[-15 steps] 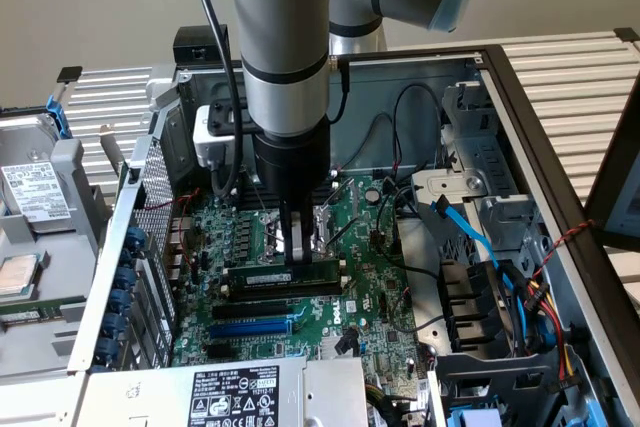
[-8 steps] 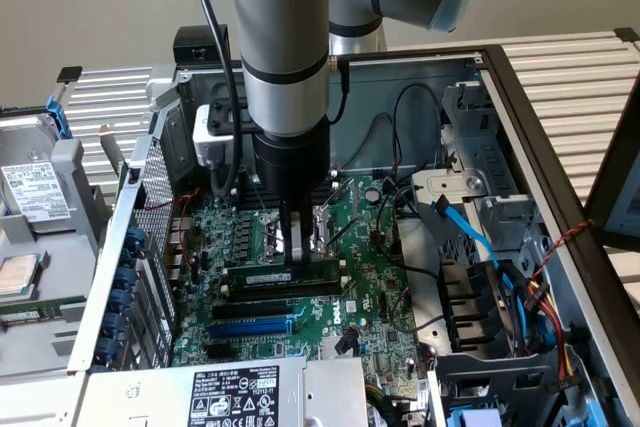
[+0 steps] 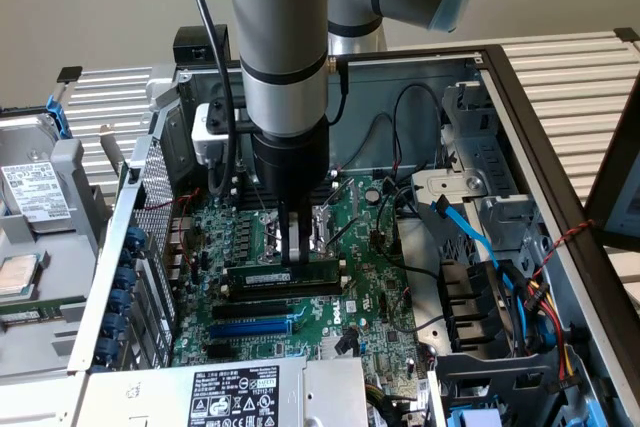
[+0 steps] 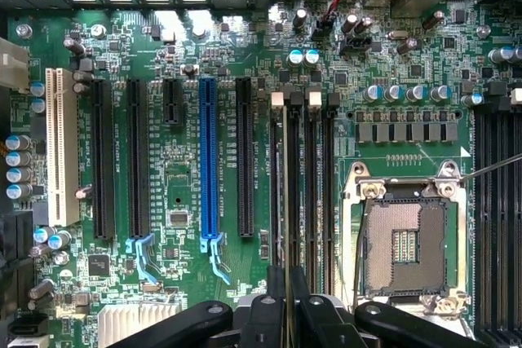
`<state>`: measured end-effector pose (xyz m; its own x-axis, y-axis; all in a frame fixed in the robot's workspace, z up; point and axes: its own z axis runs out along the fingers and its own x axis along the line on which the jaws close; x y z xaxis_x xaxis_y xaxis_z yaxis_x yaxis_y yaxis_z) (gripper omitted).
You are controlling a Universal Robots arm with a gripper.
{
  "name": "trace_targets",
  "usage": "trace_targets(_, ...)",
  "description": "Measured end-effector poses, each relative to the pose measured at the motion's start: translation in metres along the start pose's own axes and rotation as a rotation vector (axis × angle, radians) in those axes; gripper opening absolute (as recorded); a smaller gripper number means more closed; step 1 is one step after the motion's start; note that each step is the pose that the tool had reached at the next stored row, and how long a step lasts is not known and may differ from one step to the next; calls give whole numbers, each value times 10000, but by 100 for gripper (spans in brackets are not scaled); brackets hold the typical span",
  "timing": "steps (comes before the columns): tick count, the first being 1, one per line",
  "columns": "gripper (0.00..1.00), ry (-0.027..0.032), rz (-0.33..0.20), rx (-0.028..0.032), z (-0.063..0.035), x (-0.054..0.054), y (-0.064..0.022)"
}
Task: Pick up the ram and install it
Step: 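Insert the ram into the slot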
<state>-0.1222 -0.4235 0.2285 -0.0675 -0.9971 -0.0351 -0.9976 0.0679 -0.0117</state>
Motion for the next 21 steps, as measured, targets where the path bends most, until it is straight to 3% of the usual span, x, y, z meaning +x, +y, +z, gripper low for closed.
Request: trace_targets(21, 14, 1, 2, 0, 15, 1, 0)
